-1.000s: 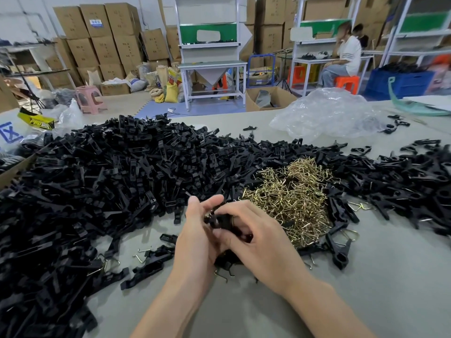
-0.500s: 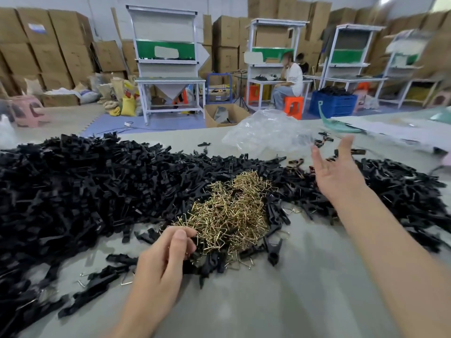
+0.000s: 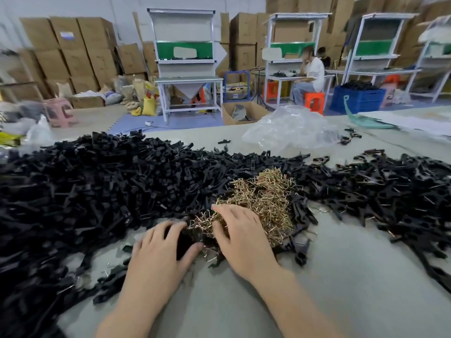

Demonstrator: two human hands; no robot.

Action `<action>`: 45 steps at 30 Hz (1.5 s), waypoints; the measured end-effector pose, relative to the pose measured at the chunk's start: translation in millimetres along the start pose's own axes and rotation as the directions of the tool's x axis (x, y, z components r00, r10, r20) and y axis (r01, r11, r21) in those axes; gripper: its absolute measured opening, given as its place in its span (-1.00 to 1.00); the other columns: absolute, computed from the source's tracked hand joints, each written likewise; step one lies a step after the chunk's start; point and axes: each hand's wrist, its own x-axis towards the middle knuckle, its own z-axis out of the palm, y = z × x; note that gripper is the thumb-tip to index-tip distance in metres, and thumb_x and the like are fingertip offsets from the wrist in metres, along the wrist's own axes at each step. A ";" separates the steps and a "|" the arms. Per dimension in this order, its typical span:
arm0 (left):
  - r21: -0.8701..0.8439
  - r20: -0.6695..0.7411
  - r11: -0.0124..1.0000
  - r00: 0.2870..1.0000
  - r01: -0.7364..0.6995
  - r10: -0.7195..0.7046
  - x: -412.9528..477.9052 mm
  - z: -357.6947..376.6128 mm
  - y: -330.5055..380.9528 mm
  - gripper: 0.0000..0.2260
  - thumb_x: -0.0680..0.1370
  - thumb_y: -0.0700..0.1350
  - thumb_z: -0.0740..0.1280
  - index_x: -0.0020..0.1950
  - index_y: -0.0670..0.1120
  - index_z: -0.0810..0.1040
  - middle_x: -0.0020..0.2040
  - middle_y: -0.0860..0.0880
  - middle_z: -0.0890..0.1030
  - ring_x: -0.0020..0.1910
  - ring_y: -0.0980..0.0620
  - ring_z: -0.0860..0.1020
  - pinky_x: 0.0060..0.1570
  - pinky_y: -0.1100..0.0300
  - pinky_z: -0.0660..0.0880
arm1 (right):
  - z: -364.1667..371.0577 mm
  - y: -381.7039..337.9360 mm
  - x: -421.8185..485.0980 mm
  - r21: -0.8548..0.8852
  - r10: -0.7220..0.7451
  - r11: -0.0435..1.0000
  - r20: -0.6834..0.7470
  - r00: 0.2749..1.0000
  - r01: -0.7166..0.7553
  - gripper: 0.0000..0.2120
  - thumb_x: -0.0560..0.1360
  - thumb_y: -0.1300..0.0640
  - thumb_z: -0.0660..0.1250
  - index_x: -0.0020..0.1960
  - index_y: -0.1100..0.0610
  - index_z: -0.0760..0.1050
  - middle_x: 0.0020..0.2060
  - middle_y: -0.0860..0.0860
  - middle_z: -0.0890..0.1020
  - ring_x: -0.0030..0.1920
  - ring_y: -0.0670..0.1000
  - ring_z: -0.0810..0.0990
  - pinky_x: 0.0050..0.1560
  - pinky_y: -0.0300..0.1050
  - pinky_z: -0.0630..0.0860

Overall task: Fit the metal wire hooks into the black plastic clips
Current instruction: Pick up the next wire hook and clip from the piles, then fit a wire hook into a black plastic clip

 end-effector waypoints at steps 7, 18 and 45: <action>-0.144 -0.117 0.989 0.992 0.034 -0.051 4.2 0.6 -5.4 -0.76 0.57 0.12 0.31 0.15 0.05 0.61 0.10 0.13 0.57 0.13 0.03 0.44 -0.07 0.08 0.55 | 4.5 5.9 -1.8 -0.029 -0.019 0.999 0.090 0.996 0.022 -0.56 0.62 -0.25 0.05 0.36 -0.16 0.52 0.42 -0.13 0.46 0.51 -0.03 0.22 0.55 -0.08 -0.02; -0.473 -0.209 0.874 0.951 0.108 -0.230 5.7 -4.6 -3.1 -0.73 0.63 0.16 0.16 0.19 0.08 0.50 -0.23 0.18 0.54 -0.26 0.15 0.50 -0.26 0.16 0.39 | -0.8 -3.1 -3.3 -0.003 -0.141 0.990 0.192 0.971 0.144 -0.56 0.58 -0.32 0.15 0.35 -0.18 0.50 0.48 -0.15 0.35 0.55 -0.07 0.13 0.61 0.05 -0.17; -0.712 -0.247 0.697 0.900 0.083 -0.359 7.6 -12.8 -2.5 -0.83 0.64 0.19 0.18 0.14 0.21 0.49 -0.33 0.13 0.52 -0.40 0.09 0.42 -0.31 0.16 0.39 | -15.5 -13.0 4.9 0.890 0.219 0.416 0.102 0.970 -0.187 -0.77 0.57 -0.08 0.34 0.12 0.04 0.53 -0.11 0.05 0.74 -0.14 0.00 0.70 -0.11 -0.12 0.66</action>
